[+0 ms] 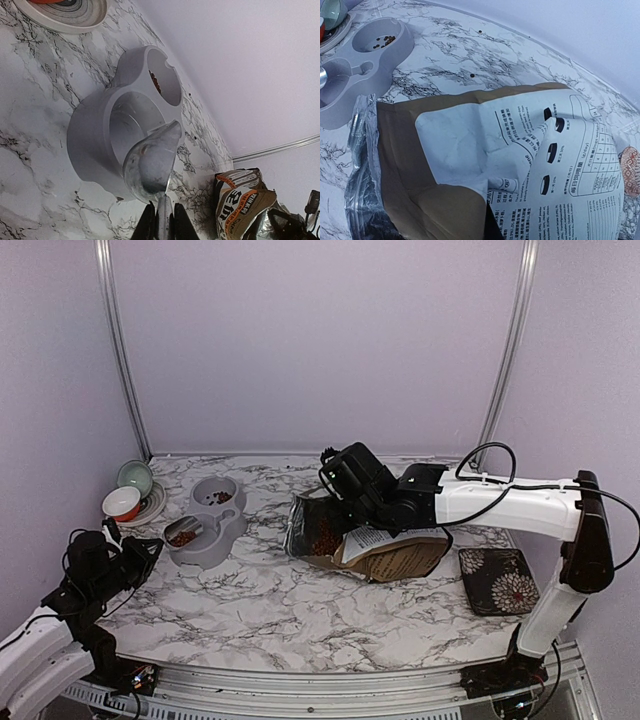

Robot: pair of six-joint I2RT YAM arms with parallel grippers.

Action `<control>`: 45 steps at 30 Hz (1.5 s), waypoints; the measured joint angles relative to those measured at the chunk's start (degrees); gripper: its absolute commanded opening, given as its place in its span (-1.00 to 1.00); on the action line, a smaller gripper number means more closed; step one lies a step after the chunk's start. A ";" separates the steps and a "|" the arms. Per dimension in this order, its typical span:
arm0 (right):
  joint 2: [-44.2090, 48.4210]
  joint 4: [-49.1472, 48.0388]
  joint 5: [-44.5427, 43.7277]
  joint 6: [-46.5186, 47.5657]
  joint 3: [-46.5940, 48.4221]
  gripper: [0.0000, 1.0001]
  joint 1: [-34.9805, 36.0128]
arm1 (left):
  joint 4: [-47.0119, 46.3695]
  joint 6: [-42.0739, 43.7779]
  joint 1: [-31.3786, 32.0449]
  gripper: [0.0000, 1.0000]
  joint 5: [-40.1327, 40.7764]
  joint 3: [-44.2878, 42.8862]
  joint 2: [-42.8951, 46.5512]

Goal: Serve the pet food
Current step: Place the pet food in the pet food bowl.

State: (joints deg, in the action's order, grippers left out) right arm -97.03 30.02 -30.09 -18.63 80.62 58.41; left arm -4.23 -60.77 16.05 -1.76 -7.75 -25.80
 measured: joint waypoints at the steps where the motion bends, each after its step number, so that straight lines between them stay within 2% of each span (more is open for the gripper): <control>1: 0.00 0.00 0.00 -0.04 0.00 -1.00 0.00 | 0.04 0.37 0.00 -1.00 0.17 0.00 -0.39; 20: -0.02 -0.42 0.04 -0.02 0.00 -1.00 0.00 | 3.74 10.73 0.00 -1.00 4.24 -5.31 -4.33; 45: -0.02 -2.16 0.24 0.02 -1.40 -1.00 0.00 | 7.37 18.01 0.00 -1.00 5.86 -8.35 -6.64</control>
State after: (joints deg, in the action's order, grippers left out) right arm -97.06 27.86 -29.85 -18.61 79.22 58.41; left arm 3.14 -42.76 16.05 4.10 -16.10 -32.45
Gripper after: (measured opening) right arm 0.004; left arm 0.110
